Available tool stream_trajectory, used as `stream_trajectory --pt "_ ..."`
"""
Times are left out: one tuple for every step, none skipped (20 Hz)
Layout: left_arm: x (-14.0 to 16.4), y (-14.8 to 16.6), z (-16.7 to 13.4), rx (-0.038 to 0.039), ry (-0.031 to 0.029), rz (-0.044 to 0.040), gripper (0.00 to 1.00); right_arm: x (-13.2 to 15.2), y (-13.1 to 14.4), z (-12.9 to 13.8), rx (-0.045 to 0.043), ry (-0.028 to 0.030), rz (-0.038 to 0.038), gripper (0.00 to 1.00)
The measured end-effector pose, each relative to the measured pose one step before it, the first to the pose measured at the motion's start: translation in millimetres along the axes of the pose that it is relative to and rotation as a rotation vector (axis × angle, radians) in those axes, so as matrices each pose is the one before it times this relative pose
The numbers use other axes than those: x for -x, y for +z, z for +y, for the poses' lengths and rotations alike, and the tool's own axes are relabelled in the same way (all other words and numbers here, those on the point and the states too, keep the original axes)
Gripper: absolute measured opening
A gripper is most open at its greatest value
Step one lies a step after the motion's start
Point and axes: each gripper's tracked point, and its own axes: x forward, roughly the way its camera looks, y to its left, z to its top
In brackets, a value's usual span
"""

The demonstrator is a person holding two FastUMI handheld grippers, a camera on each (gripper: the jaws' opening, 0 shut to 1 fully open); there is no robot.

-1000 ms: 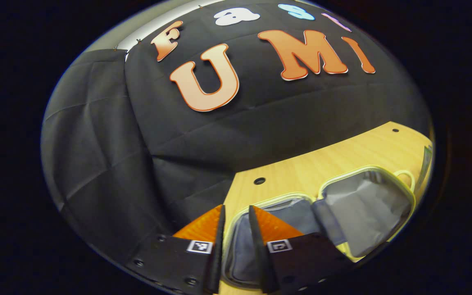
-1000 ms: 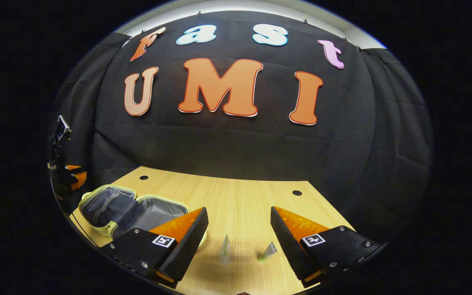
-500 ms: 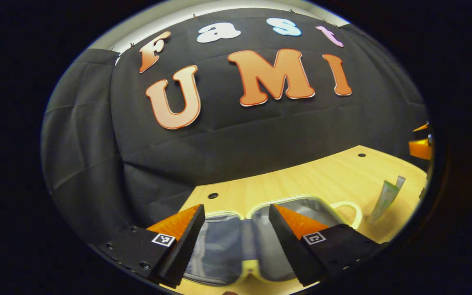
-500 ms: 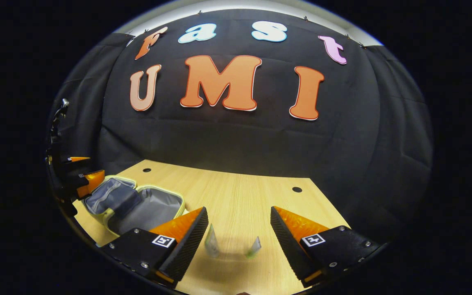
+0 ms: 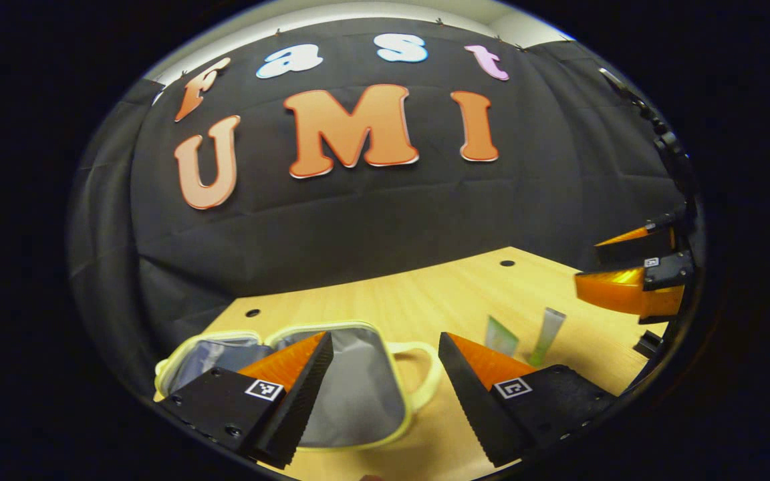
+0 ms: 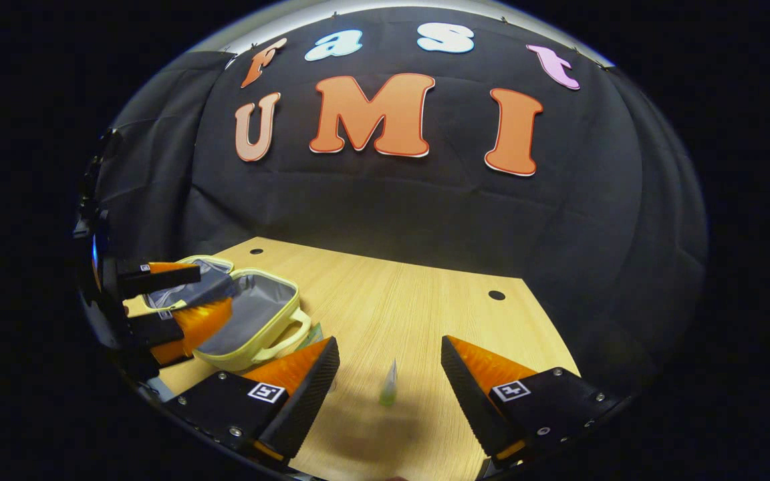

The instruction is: First open the suitcase, pack the skin care products into it, and then close the suitcase.

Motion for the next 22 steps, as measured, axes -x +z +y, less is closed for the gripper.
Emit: stream_trajectory --pt "-2.66 -7.04 -16.17 -0.00738 -0.01665 -0.00315 0.98 -1.23 -3.36 -2.28 -0.00277 0.00482 -0.01245 0.97" --pt "-3.3 -10.1 -13.85 -0.00868 -0.01431 0.00628 0.98 -0.79 -5.38 -2.95 -0.00151 0.00019 -0.00286 0.97" --pt "-5.71 -8.31 -12.54 -0.00337 -0.01229 0.01405 0.98 -0.92 -6.41 -1.65 -0.00165 0.00536 0.00407 0.97" --pt "-5.87 -7.25 -12.23 0.00603 -0.01665 0.00172 0.99 -0.49 -6.14 -1.67 0.00311 0.00071 0.00534 0.97" --pt "-8.66 -1.13 -7.41 -0.00008 -0.01282 -0.00356 0.98 0.89 -4.01 -1.01 0.00566 0.00173 -0.002 0.97" --pt "-9.43 -2.11 -7.23 -0.00482 -0.01104 -0.00228 0.98 0.93 -1.91 -1.58 0.00664 0.00279 -0.0096 0.97" --pt "-10.13 -3.24 -6.35 -0.00601 -0.00663 -0.0009 0.98 -1.77 -3.33 -2.62 0.00892 -0.00054 -0.00356 0.97" --pt "-8.16 -5.84 -7.85 -0.00042 -0.01027 0.00738 0.98 -1.94 -4.25 -1.31 0.00659 0.00324 0.00148 0.97" --pt "-8.76 -4.78 -6.48 0.00477 -0.00964 0.01746 0.98 -2.28 -5.4 -1.72 0.00354 -0.00105 0.0039 0.97" --pt "-9.04 -6.36 -7.22 0.01036 -0.01505 0.00961 0.98 -1.79 -4.59 -0.58 -0.00609 0.00462 0.00527 0.97" --pt "-7.09 -9.5 -3.31 0.00648 -0.00644 0.02119 0.94 -0.02 -5.39 -0.65 -0.01147 0.00249 0.00957 0.97" --pt "-5.88 -7.5 -4.94 0.01134 -0.01586 0.01146 0.9 -0.92 -3.68 0.46 -0.01363 0.00853 0.00555 0.97" --pt "-8.55 -4.8 -3.34 0.00683 -0.01405 0.01713 0.83 -2.48 -3.51 1.07 -0.00593 0.0061 0.00411 0.97" --pt "-5.64 -2.55 -1.48 0.0047 -0.00743 0.00907 0.8 -3.01 -4.43 -1.34 0.00067 0.00328 0.00466 0.97" --pt "-7.17 -6.92 -2.02 0.00655 -0.01483 0.02783 0.77 -3.83 -6.17 -0.95 0.0007 0.00172 0.01159 0.97" --pt "-5.76 -8.69 -1.05 0.01005 -0.00342 0.02129 0.8 -3.19 -5.03 -0.52 -0.00489 0.00454 0.01166 0.97" --pt "-7.49 -4.06 0.97 0.01273 -0.00434 0.01374 0.73 -3.98 -4.53 1.6 -0.00635 0.01124 0.01012 0.97" --pt "5.61 -0.79 -4.15 0.01911 -0.01656 0.01165 0.65 -5.17 -4.8 0.21 0.00229 0.00552 0.01024 0.97" --pt "-1.08 1.88 3.25 0.00977 0.02155 -0.00848 0.51 -5.37 -5.8 -0.02 0.0068 0.00261 0.01375 0.97" --pt "1.06 -2.58 2.79 0.0046 0.00051 0.01364 0.48 -5.94 -6.04 -0.02 0.00663 0.00344 0.01845 0.97" --pt "2.41 4.19 2.43 0.0133 -0.00037 -0.00328 0.46 -4.18 -6.15 0.36 0.00263 0.00364 0.02073 0.97" --pt "6.24 5.81 4.23 0.00977 0.01163 -0.00388 0.45 -6.04 -4.17 0.88 0.00255 0.00702 0.01534 0.98"
